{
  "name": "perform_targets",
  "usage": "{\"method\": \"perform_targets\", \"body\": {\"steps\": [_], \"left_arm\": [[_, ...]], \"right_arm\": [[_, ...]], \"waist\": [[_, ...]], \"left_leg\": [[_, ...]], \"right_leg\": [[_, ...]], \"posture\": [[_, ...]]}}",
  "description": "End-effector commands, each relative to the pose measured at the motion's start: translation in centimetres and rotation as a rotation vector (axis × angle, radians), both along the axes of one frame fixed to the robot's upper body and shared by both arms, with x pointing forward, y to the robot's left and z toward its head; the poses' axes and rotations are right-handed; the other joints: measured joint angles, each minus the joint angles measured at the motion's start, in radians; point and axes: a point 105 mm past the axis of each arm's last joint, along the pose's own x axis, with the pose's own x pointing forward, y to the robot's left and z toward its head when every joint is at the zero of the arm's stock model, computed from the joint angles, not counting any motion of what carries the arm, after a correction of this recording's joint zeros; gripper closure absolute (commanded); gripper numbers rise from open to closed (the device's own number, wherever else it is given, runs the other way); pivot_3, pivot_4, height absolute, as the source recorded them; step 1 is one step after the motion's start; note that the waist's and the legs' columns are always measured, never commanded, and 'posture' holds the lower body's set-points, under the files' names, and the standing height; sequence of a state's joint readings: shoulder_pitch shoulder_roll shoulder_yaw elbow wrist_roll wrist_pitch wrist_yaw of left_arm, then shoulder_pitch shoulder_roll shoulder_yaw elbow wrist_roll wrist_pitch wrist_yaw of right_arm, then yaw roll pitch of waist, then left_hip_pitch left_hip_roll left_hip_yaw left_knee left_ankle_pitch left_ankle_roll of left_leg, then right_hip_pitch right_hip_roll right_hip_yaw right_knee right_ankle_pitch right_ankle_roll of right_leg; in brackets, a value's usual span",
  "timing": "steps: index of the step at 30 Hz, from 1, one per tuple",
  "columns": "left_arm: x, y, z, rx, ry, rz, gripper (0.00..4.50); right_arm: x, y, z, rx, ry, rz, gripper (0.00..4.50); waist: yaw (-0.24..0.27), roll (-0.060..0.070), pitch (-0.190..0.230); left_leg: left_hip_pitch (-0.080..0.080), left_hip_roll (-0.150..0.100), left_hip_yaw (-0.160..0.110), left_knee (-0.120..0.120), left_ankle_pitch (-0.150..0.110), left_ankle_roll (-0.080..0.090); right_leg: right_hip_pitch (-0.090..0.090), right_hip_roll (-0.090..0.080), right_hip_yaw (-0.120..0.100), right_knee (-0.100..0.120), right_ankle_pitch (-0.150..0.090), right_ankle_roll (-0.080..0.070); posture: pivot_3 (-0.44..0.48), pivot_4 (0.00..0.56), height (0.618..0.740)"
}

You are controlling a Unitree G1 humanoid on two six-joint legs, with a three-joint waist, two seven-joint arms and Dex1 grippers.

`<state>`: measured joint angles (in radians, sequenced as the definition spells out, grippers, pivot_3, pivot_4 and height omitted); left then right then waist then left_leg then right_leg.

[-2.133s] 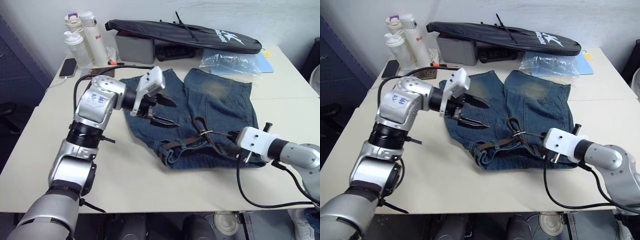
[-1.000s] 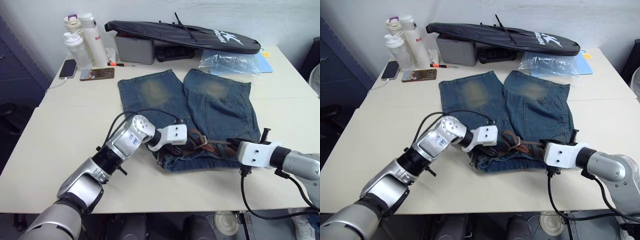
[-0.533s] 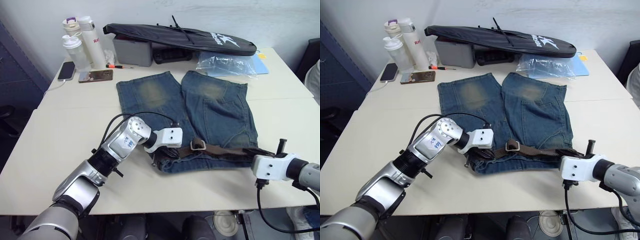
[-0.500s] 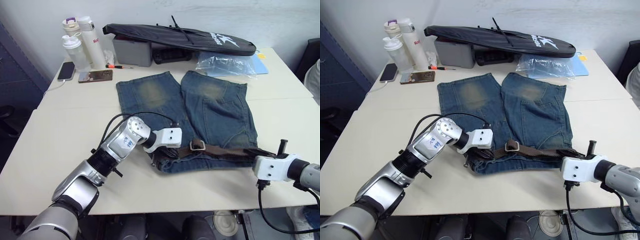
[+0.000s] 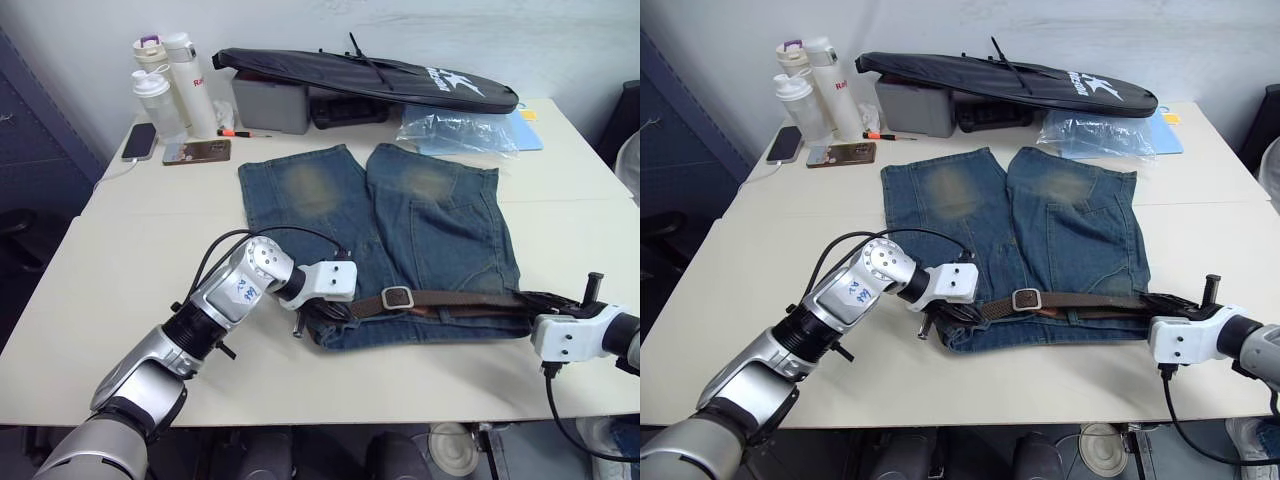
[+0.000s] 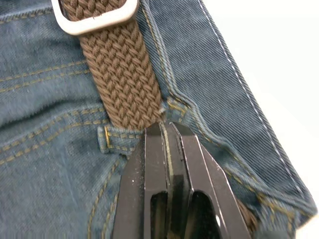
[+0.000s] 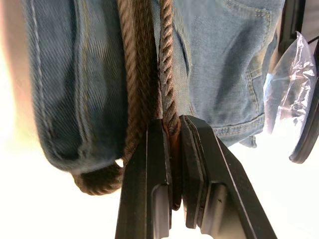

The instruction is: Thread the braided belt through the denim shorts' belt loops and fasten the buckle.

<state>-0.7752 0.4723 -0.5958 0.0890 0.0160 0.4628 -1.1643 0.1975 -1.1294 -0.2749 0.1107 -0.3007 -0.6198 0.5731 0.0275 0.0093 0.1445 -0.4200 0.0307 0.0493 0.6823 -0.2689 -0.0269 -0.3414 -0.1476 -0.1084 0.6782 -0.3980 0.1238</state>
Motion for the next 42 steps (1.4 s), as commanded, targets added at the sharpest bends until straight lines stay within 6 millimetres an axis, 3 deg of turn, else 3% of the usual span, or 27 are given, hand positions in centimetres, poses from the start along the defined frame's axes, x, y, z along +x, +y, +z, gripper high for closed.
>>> {"method": "perform_targets", "body": {"steps": [1, 11, 13, 17, 23, 26, 28, 31, 36, 42], "left_arm": [[-0.1, 2.7, -2.5, 0.114, 0.082, 0.066, 4.49], [0.5, 1.4, 0.1, 0.006, 0.106, 0.083, 4.49], [0.7, 1.2, 1.1, -0.033, 0.126, 0.094, 4.49], [0.9, 1.3, 1.9, -0.046, 0.129, 0.102, 4.5], [0.4, 1.3, 3.0, -0.073, 0.149, 0.084, 4.5], [0.2, 1.6, 4.6, -0.124, 0.174, 0.084, 4.5], [0.3, 1.9, 6.1, -0.173, 0.194, 0.104, 4.5], [0.5, 2.7, 8.0, -0.232, 0.211, 0.145, 4.5], [0.2, 3.9, 8.9, -0.242, 0.187, 0.189, 4.5], [-0.6, 4.4, 8.7, -0.263, 0.203, 0.233, 4.5]], "right_arm": [[0.3, -2.2, 0.9, -0.023, -0.023, -0.082, 4.5], [-0.2, 0.7, -0.1, 0.043, 0.003, 0.014, 4.5], [-0.3, 1.4, 0.5, 0.155, 0.023, 0.001, 4.5], [-0.7, 1.5, 1.7, 0.165, 0.059, 0.016, 2.72], [-0.7, -0.7, 4.0, 0.097, 0.084, -0.032, 0.03], [-0.1, -0.5, 6.2, 0.146, 0.079, -0.041, 0.03], [0.3, 1.0, 7.7, 0.258, 0.104, -0.041, 0.03], [0.4, 4.3, 8.9, 0.506, 0.252, -0.072, 0.03], [0.6, 9.7, 9.0, 0.666, 0.43, -0.021, 0.03], [1.4, 13.2, 6.8, 0.723, 0.598, 0.012, 2.8]], "waist": [[0.001, 0.0, 0.0], [0.0, 0.001, -0.001], [-0.001, 0.001, -0.001], [-0.001, 0.001, -0.001], [-0.001, 0.001, -0.001], [-0.001, 0.001, -0.001], [-0.002, 0.001, -0.001], [-0.003, 0.001, -0.001], [-0.002, 0.001, -0.001], [0.003, 0.001, -0.001]], "left_leg": [[0.0, 0.0, 0.0, 0.001, -0.001, 0.0], [0.0, 0.0, 0.0, 0.001, -0.001, 0.0], [-0.001, 0.0, 0.0, 0.001, -0.001, 0.0], [-0.001, 0.0, 0.0, 0.001, -0.001, 0.0], [-0.001, 0.0, 0.0, 0.0, -0.001, 0.001], [-0.001, 0.0, 0.0, 0.0, -0.001, 0.001], [-0.001, 0.0, 0.0, 0.0, -0.001, 0.001], [-0.001, 0.001, -0.001, 0.0, -0.001, 0.001], [-0.001, 0.002, -0.008, -0.001, -0.001, 0.002], [-0.002, 0.0, -0.009, -0.004, -0.004, 0.006]], "right_leg": [[0.0, 0.0, 0.0, 0.0, -0.001, 0.0], [0.0, -0.001, 0.0, 0.001, -0.001, 0.0], [-0.001, -0.001, 0.0, 0.001, -0.001, 0.0], [-0.001, 0.0, 0.0, 0.001, -0.001, 0.0], [-0.001, 0.0, -0.001, 0.001, -0.001, 0.0], [-0.001, 0.0, -0.001, 0.001, -0.001, 0.0], [-0.001, 0.0, -0.001, 0.001, -0.001, 0.0], [-0.001, 0.001, -0.002, 0.0, -0.001, 0.0], [0.001, 0.001, -0.003, -0.002, -0.001, 0.0], [0.002, 0.0, -0.002, -0.004, 0.0, 0.001]], "posture": [[0.0, 0.15, 0.645], [0.0, 0.15, 0.645], [0.0, 0.15, 0.645], [0.0, 0.15, 0.645], [0.0, 0.15, 0.645], [0.0, 0.15, 0.645], [0.0, 0.15, 0.645], [0.0, 0.15, 0.645], [0.0, 0.15, 0.645], [0.0, 0.15, 0.645]]}}
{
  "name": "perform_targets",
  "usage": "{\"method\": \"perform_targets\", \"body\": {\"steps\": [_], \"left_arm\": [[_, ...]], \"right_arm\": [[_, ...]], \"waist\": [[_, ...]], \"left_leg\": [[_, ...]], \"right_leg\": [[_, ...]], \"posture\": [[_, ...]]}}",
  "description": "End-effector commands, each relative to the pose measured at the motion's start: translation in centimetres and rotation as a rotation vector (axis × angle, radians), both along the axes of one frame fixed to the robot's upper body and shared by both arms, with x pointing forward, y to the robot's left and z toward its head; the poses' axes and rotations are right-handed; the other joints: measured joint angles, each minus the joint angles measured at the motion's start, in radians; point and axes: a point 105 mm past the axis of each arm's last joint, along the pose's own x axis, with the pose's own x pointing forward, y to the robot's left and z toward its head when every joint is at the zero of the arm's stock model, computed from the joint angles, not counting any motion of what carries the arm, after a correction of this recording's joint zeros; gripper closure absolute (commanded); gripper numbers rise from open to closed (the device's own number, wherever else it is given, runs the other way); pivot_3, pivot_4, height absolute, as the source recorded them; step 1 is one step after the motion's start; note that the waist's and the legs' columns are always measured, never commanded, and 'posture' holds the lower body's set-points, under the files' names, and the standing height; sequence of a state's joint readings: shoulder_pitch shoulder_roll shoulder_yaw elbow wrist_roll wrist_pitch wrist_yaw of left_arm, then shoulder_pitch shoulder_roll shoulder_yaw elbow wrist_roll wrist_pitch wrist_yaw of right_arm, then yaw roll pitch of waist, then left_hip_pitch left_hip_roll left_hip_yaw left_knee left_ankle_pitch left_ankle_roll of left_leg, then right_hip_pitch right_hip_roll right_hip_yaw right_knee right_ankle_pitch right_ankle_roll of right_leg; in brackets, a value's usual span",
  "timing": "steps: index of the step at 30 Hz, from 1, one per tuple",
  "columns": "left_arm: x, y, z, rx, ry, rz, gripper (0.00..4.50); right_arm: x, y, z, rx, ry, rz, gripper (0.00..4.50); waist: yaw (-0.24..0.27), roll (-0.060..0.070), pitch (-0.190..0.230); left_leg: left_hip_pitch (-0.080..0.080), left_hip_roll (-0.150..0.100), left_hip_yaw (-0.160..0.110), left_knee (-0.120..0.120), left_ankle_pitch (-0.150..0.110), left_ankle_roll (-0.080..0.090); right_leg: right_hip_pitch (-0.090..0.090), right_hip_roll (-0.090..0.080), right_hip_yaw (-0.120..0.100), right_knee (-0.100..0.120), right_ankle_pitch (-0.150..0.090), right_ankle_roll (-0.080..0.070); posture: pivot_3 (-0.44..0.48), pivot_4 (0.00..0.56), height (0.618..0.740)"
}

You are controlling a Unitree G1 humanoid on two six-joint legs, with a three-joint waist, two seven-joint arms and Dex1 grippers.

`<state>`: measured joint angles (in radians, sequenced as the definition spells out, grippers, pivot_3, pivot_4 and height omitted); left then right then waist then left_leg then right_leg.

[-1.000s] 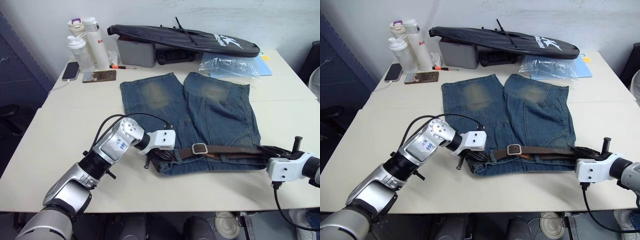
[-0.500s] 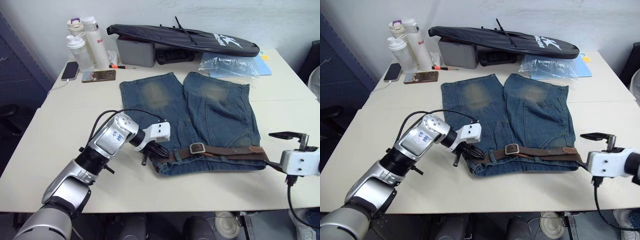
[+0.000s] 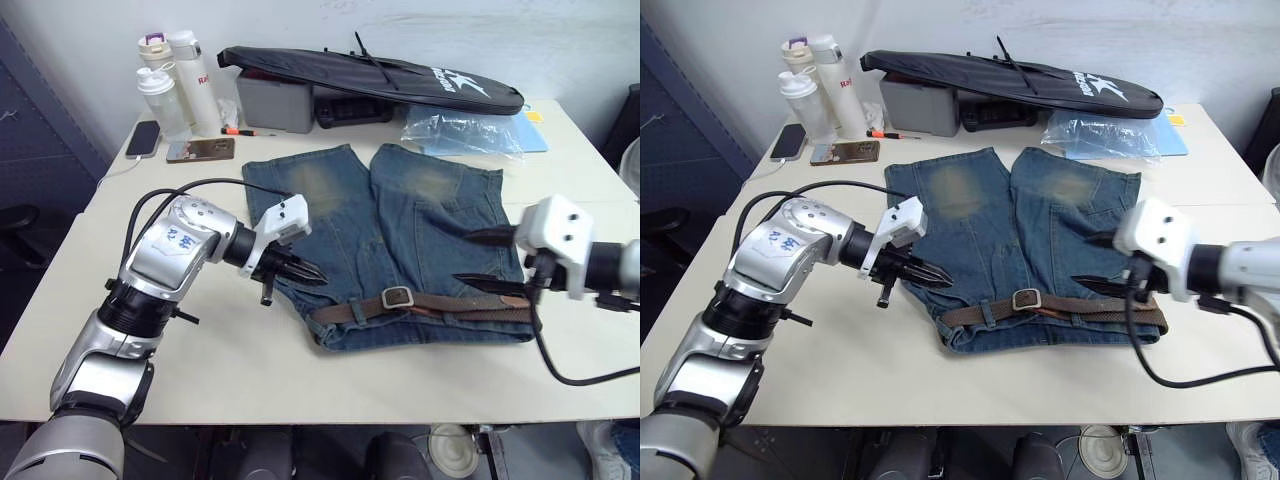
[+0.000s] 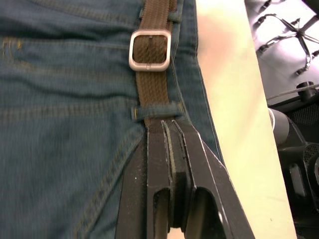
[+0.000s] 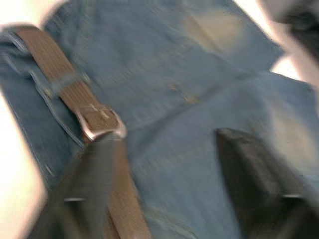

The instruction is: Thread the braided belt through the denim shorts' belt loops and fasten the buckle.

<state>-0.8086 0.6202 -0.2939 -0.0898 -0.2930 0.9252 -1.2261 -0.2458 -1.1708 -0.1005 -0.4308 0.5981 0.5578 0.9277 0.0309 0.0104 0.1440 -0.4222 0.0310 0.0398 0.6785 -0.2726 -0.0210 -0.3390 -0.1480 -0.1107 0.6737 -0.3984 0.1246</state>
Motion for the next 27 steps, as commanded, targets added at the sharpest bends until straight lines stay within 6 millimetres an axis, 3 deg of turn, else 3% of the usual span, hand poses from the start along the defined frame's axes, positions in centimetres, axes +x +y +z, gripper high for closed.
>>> {"method": "perform_targets", "body": {"steps": [1, 3, 4, 9, 16, 27], "left_arm": [[-0.7, 0.1, 1.3, -0.033, -0.042, 0.007, 4.5], [-0.9, 0.4, 1.3, -0.039, -0.046, 0.029, 4.5], [-1.0, 0.6, 1.3, -0.04, -0.048, 0.046, 4.5], [-1.4, 1.6, 1.0, -0.03, -0.049, 0.117, 4.5], [-1.5, 2.0, 0.6, -0.02, -0.052, 0.175, 4.5], [-1.3, 2.8, 0.4, 0.033, -0.082, 0.202, 4.5]], "right_arm": [[0.2, 1.7, -0.7, 0.063, 0.101, 0.019, 3.28], [0.5, 2.2, -1.2, 0.09, 0.154, 0.019, 4.23], [0.8, 2.3, -1.7, 0.083, 0.171, 0.016, 4.44], [1.8, 1.8, -4.0, 0.038, 0.235, -0.002, 4.44], [2.7, 3.3, -5.5, 0.155, 0.296, 0.012, 4.44], [2.8, 5.3, -8.3, 0.102, 0.357, 0.059, 4.44]], "waist": [[-0.001, 0.0, 0.0], [-0.005, 0.0, 0.0], [-0.005, 0.0, 0.0], [-0.007, 0.0, 0.0], [-0.006, 0.0, 0.0], [-0.008, 0.001, -0.002]], "left_leg": [[0.0, 0.0, 0.0, 0.0, 0.0, 0.001], [0.0, 0.0, 0.0, 0.0, -0.001, 0.001], [0.0, 0.0, 0.0, -0.001, -0.001, 0.001], [0.001, -0.001, 0.001, -0.003, -0.001, 0.001], [0.001, -0.001, 0.001, -0.004, -0.001, 0.001], [0.002, -0.001, 0.002, -0.006, -0.001, 0.001]], "right_leg": [[0.0, 0.0, 0.0, 0.0, 0.0, 0.0], [0.0, 0.0, 0.001, 0.0, 0.001, 0.001], [0.0, 0.0, 0.001, 0.001, 0.001, 0.002], [0.0, 0.001, 0.0, 0.001, 0.001, 0.002], [-0.001, 0.001, 0.0, 0.001, 0.001, 0.002], [-0.001, 0.002, 0.001, 0.001, 0.001, 0.002]], "posture": [[0.0, 0.15, 0.645], [0.0, 0.15, 0.645], [0.0, 0.15, 0.645], [0.0, 0.15, 0.645], [0.0, 0.15, 0.645], [0.0, 0.15, 0.645]]}}
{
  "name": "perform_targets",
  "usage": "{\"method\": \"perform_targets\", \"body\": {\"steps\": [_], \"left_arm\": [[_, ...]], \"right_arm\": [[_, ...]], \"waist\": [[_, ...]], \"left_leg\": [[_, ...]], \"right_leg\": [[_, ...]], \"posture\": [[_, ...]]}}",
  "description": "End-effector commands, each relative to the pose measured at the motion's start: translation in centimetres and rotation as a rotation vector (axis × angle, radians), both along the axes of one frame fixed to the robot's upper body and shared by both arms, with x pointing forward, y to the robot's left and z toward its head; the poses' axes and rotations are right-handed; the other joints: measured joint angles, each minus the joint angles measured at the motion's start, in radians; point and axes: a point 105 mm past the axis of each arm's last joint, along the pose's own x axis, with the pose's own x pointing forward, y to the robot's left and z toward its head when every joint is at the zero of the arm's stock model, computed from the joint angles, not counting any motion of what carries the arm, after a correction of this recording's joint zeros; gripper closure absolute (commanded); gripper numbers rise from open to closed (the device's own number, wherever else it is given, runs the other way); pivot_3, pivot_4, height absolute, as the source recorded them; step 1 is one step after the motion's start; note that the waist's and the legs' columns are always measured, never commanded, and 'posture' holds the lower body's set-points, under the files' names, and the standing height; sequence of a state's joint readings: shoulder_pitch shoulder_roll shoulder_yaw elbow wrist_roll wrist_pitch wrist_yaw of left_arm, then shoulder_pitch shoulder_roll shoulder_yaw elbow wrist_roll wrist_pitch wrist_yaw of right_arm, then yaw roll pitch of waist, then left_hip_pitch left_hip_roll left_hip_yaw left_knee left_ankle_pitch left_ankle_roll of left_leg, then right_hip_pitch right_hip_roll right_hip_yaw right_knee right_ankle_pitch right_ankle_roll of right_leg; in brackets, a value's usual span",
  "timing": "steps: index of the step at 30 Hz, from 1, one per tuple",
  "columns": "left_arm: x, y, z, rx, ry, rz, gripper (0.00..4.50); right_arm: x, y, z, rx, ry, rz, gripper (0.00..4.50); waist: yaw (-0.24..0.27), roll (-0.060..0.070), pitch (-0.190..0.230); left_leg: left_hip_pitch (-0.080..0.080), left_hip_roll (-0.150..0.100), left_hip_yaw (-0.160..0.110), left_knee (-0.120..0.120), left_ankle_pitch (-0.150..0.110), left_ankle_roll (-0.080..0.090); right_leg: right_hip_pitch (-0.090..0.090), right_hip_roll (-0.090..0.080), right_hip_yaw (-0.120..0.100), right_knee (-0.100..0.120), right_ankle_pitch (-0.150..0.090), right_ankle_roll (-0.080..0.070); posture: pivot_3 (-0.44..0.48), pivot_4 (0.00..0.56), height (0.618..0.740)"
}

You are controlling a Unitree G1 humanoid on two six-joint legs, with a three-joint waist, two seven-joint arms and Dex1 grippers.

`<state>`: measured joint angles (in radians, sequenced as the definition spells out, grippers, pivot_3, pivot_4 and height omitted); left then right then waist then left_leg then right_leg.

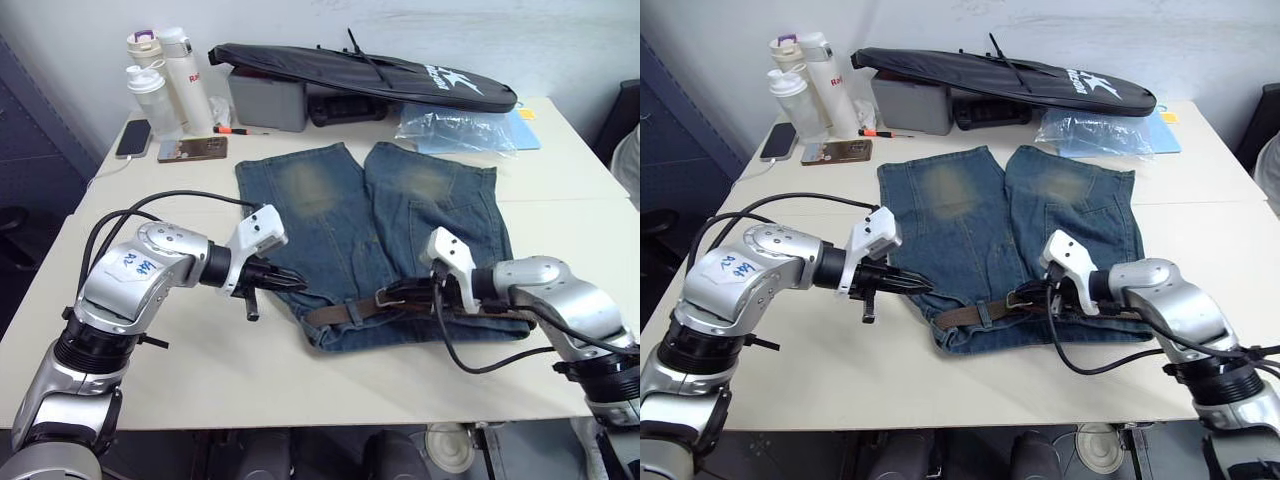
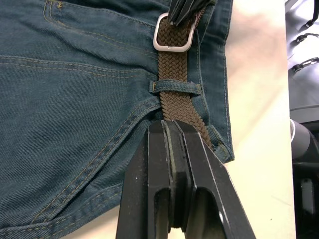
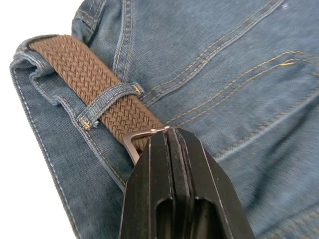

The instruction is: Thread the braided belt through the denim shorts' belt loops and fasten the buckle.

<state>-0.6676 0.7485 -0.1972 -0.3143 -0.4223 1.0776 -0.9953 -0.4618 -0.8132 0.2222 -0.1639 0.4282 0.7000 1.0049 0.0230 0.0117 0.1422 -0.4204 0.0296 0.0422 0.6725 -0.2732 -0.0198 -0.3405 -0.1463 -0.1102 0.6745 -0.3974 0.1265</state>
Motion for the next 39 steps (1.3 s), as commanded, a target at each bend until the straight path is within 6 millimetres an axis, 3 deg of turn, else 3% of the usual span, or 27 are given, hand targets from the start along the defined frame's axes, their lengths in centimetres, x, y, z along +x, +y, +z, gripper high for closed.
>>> {"method": "perform_targets", "body": {"steps": [1, 15, 24, 27, 32, 36, 39], "left_arm": [[-0.2, -0.1, 0.7, 0.007, -0.047, -0.013, 4.5], [-0.1, -0.2, 0.3, 0.011, -0.067, 0.004, 4.5], [-1.3, 0.6, -0.8, 0.022, -0.036, 0.017, 4.5], [-1.5, 0.6, -1.0, 0.022, -0.028, 0.013, 4.5], [-2.2, 0.5, -1.3, 0.017, -0.006, -0.022, 4.5], [-2.8, 0.4, -1.6, 0.023, -0.014, -0.079, 4.5], [-3.0, 0.1, -1.8, 0.011, -0.072, -0.103, 4.5]], "right_arm": [[-0.3, 0.6, -0.9, -0.038, 0.027, 0.033, 4.44], [-1.5, -1.2, -5.5, -0.349, 0.245, 0.06, 4.44], [-0.4, -3.3, -6.3, -0.541, 0.205, 0.061, 4.44], [-0.1, -2.4, -4.5, -0.467, 0.173, 0.057, 4.44], [-0.9, -1.1, 1.4, -0.228, 0.115, 0.091, 4.44], [-1.3, -2.5, 5.7, -0.085, 0.034, 0.013, 4.44], [-2.0, -3.7, 7.1, -0.034, 0.0, -0.021, 4.44]], "waist": [[0.0, 0.0, 0.0], [0.0, -0.007, -0.004], [0.004, -0.009, -0.005], [0.003, -0.013, -0.009], [0.013, -0.012, -0.009], [0.015, -0.005, 0.001], [0.011, -0.004, 0.002]], "left_leg": [[0.0, 0.0, 0.0, 0.0, 0.0, 0.0], [0.008, 0.0, 0.001, -0.006, 0.0, -0.001], [0.015, 0.001, 0.001, -0.007, -0.002, -0.002], [0.016, 0.001, -0.001, -0.006, -0.003, -0.001], [0.015, 0.001, -0.003, -0.006, -0.003, -0.001], [0.011, 0.001, -0.003, -0.008, -0.004, 0.0], [0.011, 0.0, -0.002, -0.011, -0.005, -0.001]], "right_leg": [[0.0, 0.0, 0.0, 0.0, 0.0, 0.0], [0.004, 0.0, 0.003, -0.005, 0.0, 0.0], [0.015, 0.0, 0.001, -0.012, 0.0, 0.0], [0.017, -0.001, 0.001, -0.013, 0.0, 0.0], [0.018, -0.002, 0.001, -0.015, 0.0, 0.0], [0.015, -0.001, 0.0, -0.017, 0.0, 0.0], [0.015, 0.0, -0.002, -0.017, 0.0, 0.0]], "posture": [[0.0, 0.15, 0.645], [0.0, 0.15, 0.645], [0.0, 0.15, 0.645], [0.0, 0.15, 0.645], [0.0, 0.15, 0.645], [0.0, 0.15, 0.645], [0.0, 0.15, 0.645]]}}
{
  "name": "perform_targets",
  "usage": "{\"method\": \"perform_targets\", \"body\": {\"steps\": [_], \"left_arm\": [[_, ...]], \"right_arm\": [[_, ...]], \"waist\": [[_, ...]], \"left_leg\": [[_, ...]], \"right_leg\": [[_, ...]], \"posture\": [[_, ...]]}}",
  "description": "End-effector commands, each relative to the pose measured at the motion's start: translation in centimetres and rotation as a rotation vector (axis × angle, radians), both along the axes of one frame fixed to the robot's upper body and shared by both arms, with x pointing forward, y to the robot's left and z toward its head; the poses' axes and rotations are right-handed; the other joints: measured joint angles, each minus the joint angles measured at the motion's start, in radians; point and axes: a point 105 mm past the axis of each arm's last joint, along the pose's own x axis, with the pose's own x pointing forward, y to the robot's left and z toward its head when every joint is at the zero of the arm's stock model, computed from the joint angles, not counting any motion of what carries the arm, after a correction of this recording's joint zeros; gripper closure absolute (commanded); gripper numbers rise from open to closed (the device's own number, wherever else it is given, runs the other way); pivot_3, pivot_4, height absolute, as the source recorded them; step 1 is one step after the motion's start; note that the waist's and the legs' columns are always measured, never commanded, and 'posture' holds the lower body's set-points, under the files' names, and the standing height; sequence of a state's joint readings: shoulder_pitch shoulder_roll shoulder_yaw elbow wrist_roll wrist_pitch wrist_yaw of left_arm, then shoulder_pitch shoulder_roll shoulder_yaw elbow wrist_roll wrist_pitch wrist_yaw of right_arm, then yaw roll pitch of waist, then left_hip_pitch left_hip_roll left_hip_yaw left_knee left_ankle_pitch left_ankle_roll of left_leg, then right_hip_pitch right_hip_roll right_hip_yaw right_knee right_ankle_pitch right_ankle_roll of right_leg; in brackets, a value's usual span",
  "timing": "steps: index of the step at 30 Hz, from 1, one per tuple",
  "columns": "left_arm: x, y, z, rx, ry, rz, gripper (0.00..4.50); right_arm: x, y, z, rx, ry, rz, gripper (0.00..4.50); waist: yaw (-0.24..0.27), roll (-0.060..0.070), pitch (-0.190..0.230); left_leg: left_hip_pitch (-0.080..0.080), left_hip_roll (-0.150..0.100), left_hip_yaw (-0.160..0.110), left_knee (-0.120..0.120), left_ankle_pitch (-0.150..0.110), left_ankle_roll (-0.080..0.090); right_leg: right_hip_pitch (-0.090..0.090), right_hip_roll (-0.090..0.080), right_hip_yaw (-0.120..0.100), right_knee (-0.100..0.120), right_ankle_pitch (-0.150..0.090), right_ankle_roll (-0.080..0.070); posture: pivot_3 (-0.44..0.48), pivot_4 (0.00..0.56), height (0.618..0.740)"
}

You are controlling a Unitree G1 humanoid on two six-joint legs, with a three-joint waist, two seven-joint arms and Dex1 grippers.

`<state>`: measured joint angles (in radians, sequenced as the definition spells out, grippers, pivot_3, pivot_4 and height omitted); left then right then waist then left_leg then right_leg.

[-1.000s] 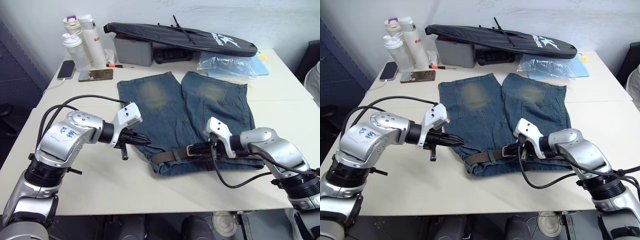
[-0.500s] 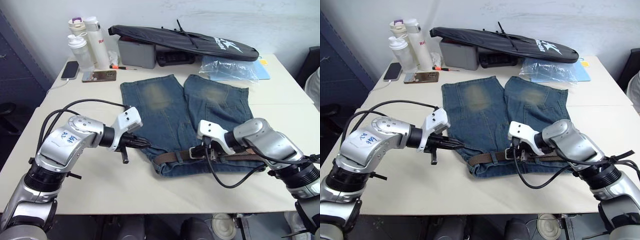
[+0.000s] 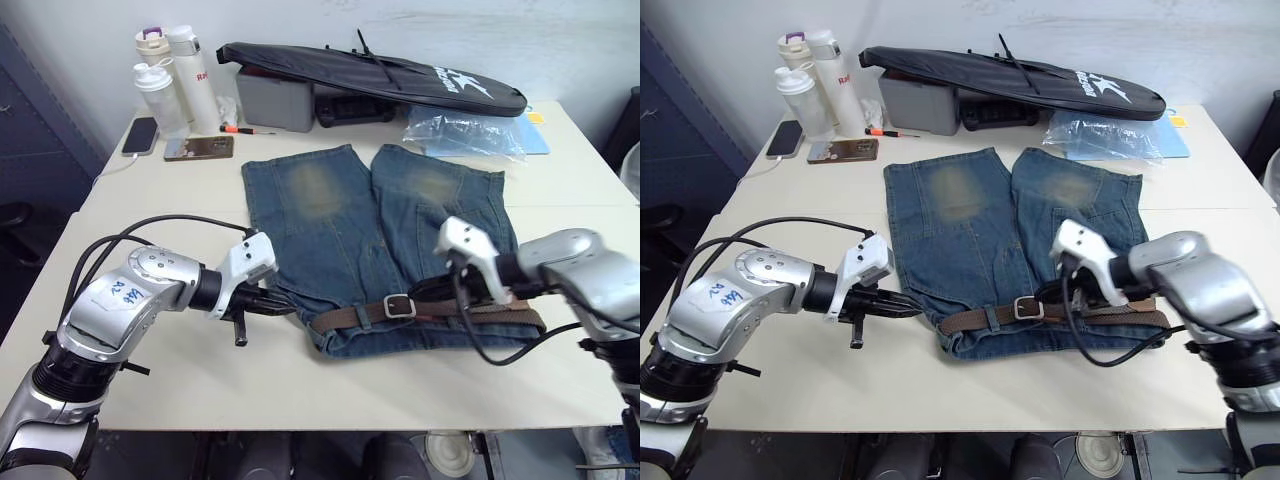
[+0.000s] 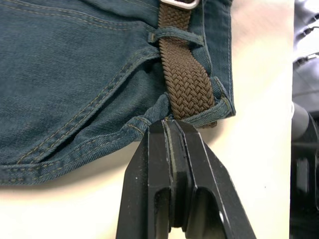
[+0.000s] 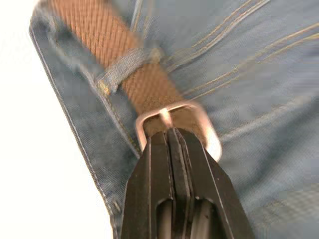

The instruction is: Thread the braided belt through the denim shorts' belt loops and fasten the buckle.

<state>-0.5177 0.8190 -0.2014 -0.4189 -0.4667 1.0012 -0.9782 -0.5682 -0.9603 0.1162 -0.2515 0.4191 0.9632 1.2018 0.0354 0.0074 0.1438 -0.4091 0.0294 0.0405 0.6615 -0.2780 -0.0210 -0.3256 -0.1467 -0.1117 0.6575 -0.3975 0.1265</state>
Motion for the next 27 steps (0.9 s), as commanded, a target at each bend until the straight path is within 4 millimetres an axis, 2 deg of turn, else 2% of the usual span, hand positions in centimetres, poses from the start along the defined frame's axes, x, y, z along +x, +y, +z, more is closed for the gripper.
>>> {"method": "perform_targets", "body": {"steps": [1, 5, 7, 11, 13, 15, 19, 27], "left_arm": [[-0.5, -0.8, 0.4, -0.037, -0.105, -0.06, 4.5], [-1.4, -1.9, 1.3, -0.215, -0.115, -0.094, 4.5], [-1.5, -1.8, 1.9, -0.308, -0.103, -0.082, 4.5], [-1.3, -1.2, 1.9, -0.359, -0.094, -0.033, 4.5], [-1.3, -0.7, 1.5, -0.398, -0.066, 0.015, 4.5], [-1.9, -0.3, 0.2, -0.393, -0.065, 0.046, 4.5], [-1.6, 0.2, -2.0, -0.419, -0.055, 0.174, 4.5], [-2.1, 0.2, -3.1, -0.372, -0.114, 0.15, 4.5]], "right_arm": [[-1.2, -1.3, 2.7, 0.076, -0.078, -0.017, 4.44], [-3.0, -3.8, 2.6, 0.132, -0.114, -0.089, 4.44], [-3.7, -4.9, 2.1, 0.179, -0.129, -0.169, 4.44], [-4.9, -5.8, 1.3, 0.224, -0.153, -0.25, 4.44], [-6.1, -6.3, 0.4, 0.234, -0.173, -0.299, 4.44], [-6.9, -6.2, -0.2, 0.257, -0.177, -0.332, 4.44], [-7.9, -6.1, -1.0, 0.278, -0.214, -0.37, 4.44], [-8.7, -6.3, -2.5, 0.251, -0.242, -0.423, 4.44]], "waist": [[-0.003, 0.0, 0.0], [-0.001, -0.002, 0.001], [0.003, -0.002, 0.002], [0.008, -0.003, 0.005], [0.013, -0.002, 0.004], [0.012, 0.0, 0.005], [0.015, 0.0, 0.005], [0.023, 0.001, 0.005]], "left_leg": [[0.0, 0.0, 0.0, -0.001, 0.0, 0.0], [0.0, 0.0, 0.002, -0.002, -0.001, 0.0], [0.0, 0.001, 0.003, -0.001, -0.001, 0.001], [0.002, 0.001, 0.002, 0.001, 0.0, 0.002], [0.004, 0.001, 0.002, 0.0, 0.0, 0.001], [0.004, 0.002, 0.001, -0.001, 0.0, 0.001], [0.004, 0.002, 0.002, 0.0, 0.0, 0.001], [0.003, 0.002, 0.002, 0.0, -0.003, 0.003]], "right_leg": [[0.0, 0.0, -0.001, -0.001, 0.0, 0.0], [0.002, 0.0, -0.003, -0.003, 0.0, 0.0], [0.003, 0.0, -0.004, -0.004, 0.0, 0.0], [0.003, -0.001, -0.003, -0.005, 0.0, 0.0], [0.005, -0.001, -0.003, -0.005, 0.0, 0.001], [0.003, 0.0, -0.002, -0.004, 0.0, 0.0], [0.002, 0.0, 0.0, -0.004, 0.0, 0.0], [0.002, -0.001, 0.003, -0.006, 0.0, 0.0]], "posture": [[0.0, 0.15, 0.645], [0.0, 0.15, 0.645], [0.0, 0.15, 0.645], [0.0, 0.15, 0.645], [0.0, 0.15, 0.645], [0.0, 0.15, 0.645], [0.0, 0.15, 0.645], [0.0, 0.15, 0.645]]}}
